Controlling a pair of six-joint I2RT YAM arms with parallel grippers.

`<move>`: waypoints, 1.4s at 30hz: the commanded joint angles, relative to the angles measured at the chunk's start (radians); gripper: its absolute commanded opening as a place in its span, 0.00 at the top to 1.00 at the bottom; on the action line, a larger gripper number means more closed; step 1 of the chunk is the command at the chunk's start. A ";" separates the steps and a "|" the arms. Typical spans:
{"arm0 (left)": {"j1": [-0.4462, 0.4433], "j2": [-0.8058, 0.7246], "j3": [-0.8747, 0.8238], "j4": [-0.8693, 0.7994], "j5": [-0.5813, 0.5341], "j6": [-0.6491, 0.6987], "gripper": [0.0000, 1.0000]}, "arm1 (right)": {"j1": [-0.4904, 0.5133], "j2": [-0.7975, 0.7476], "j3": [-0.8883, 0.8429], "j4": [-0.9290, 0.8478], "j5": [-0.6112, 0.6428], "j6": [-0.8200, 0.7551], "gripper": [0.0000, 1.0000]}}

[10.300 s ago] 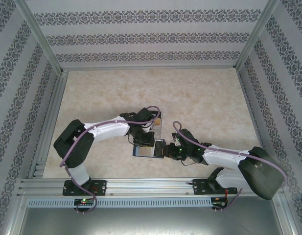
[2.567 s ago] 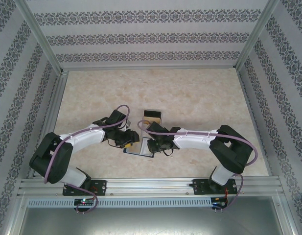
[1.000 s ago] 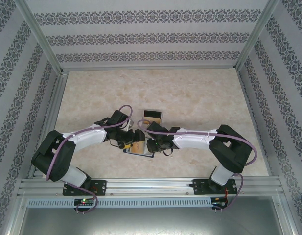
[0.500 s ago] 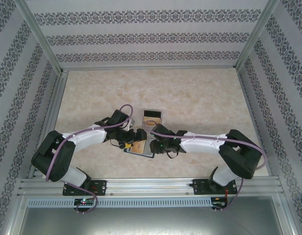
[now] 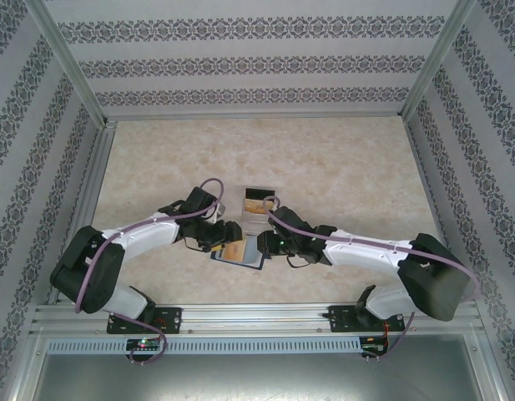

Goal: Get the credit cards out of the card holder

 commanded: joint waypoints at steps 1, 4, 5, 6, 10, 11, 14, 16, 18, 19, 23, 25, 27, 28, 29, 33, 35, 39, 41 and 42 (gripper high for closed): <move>0.029 -0.016 -0.005 -0.047 -0.026 0.026 0.40 | 0.003 0.044 0.017 0.116 -0.073 0.060 0.76; 0.030 0.003 -0.004 -0.055 -0.032 0.026 0.55 | 0.007 0.095 0.047 0.149 -0.108 0.079 0.77; 0.030 0.011 -0.004 -0.058 -0.036 0.027 0.60 | 0.007 0.115 0.056 0.162 -0.118 0.087 0.78; 0.032 0.021 -0.004 -0.061 -0.035 0.029 0.66 | 0.007 0.134 0.064 0.170 -0.127 0.099 0.78; 0.032 0.053 -0.001 -0.068 -0.034 0.034 0.73 | 0.004 0.198 0.070 0.212 -0.154 0.136 0.79; 0.032 0.059 -0.001 -0.070 -0.035 0.035 0.73 | 0.004 0.209 0.067 0.224 -0.159 0.145 0.79; 0.031 0.072 -0.004 -0.073 -0.032 0.035 0.73 | 0.001 0.243 0.061 0.239 -0.169 0.166 0.79; 0.031 0.077 -0.004 -0.078 -0.036 0.037 0.73 | -0.004 0.262 0.055 0.253 -0.183 0.181 0.79; 0.030 0.083 -0.003 -0.086 -0.042 0.038 0.73 | -0.007 0.276 0.047 0.270 -0.193 0.190 0.79; 0.030 0.084 -0.001 -0.091 -0.045 0.039 0.73 | -0.008 0.279 0.047 0.276 -0.196 0.193 0.79; 0.030 0.099 0.002 -0.105 -0.051 0.042 0.74 | -0.014 0.299 0.045 0.290 -0.211 0.203 0.79; 0.030 0.102 0.002 -0.105 -0.051 0.043 0.74 | -0.017 0.304 0.041 0.295 -0.213 0.209 0.79; 0.029 0.101 0.003 -0.105 -0.051 0.042 0.74 | -0.020 0.306 0.035 0.303 -0.217 0.213 0.82; 0.029 0.102 0.002 -0.107 -0.052 0.043 0.74 | -0.021 0.306 0.032 0.307 -0.217 0.214 0.82; 0.029 0.101 0.004 -0.108 -0.054 0.044 0.75 | -0.023 0.304 0.028 0.310 -0.217 0.217 0.83; 0.028 0.110 0.007 -0.121 -0.062 0.044 0.78 | -0.029 0.288 0.009 0.320 -0.213 0.221 0.92; 0.029 0.117 0.011 -0.131 -0.070 0.044 0.82 | -0.034 0.283 0.001 0.326 -0.216 0.223 1.00; 0.028 0.152 0.035 -0.187 -0.116 0.051 0.94 | -0.040 0.271 -0.017 0.333 -0.219 0.227 1.00; 0.029 0.165 0.037 -0.203 -0.132 0.050 0.98 | -0.047 0.259 -0.030 0.336 -0.220 0.227 1.00; 0.029 0.168 0.037 -0.206 -0.137 0.048 1.00 | -0.050 0.251 -0.039 0.335 -0.218 0.227 1.00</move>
